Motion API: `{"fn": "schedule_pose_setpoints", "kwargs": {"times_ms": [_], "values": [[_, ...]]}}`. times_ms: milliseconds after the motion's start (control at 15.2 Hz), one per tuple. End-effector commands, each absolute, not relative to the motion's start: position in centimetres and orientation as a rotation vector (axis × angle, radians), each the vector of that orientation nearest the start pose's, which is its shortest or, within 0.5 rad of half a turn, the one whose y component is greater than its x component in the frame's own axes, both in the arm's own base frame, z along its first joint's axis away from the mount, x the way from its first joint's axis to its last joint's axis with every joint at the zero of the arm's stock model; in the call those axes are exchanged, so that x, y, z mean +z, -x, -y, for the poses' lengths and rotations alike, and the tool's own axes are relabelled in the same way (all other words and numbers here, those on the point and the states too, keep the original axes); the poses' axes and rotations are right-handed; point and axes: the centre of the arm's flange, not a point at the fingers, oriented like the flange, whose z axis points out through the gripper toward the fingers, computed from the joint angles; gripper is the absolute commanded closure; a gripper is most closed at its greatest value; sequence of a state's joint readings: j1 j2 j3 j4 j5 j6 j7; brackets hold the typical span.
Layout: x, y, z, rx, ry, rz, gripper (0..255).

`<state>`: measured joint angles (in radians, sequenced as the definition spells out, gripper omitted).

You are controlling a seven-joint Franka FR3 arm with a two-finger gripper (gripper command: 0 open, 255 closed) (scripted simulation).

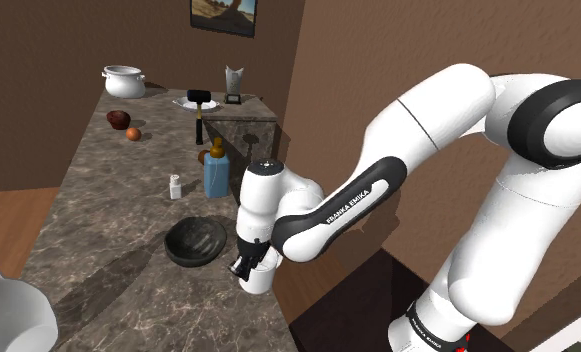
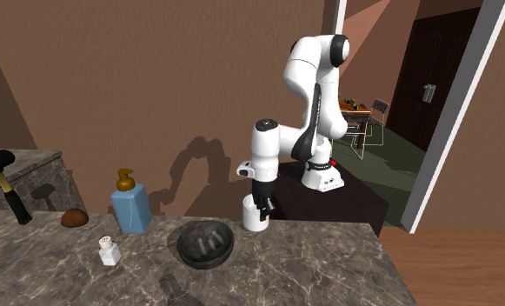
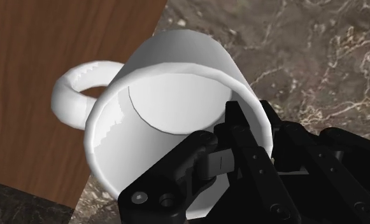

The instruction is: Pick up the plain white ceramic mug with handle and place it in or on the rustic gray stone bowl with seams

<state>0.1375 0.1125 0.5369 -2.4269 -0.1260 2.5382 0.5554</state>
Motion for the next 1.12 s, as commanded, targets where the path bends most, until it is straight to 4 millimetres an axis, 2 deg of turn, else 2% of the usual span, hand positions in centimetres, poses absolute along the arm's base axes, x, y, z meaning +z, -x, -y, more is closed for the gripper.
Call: {"fn": "schedule_pose_setpoints", "kwargs": {"times_ms": [0,1056], "values": [[27.8,-38.2,-31.0,-0.036,3.124,0.343,255],[36.3,-38.2,-31.0,-0.036,3.124,0.343,255]]}}
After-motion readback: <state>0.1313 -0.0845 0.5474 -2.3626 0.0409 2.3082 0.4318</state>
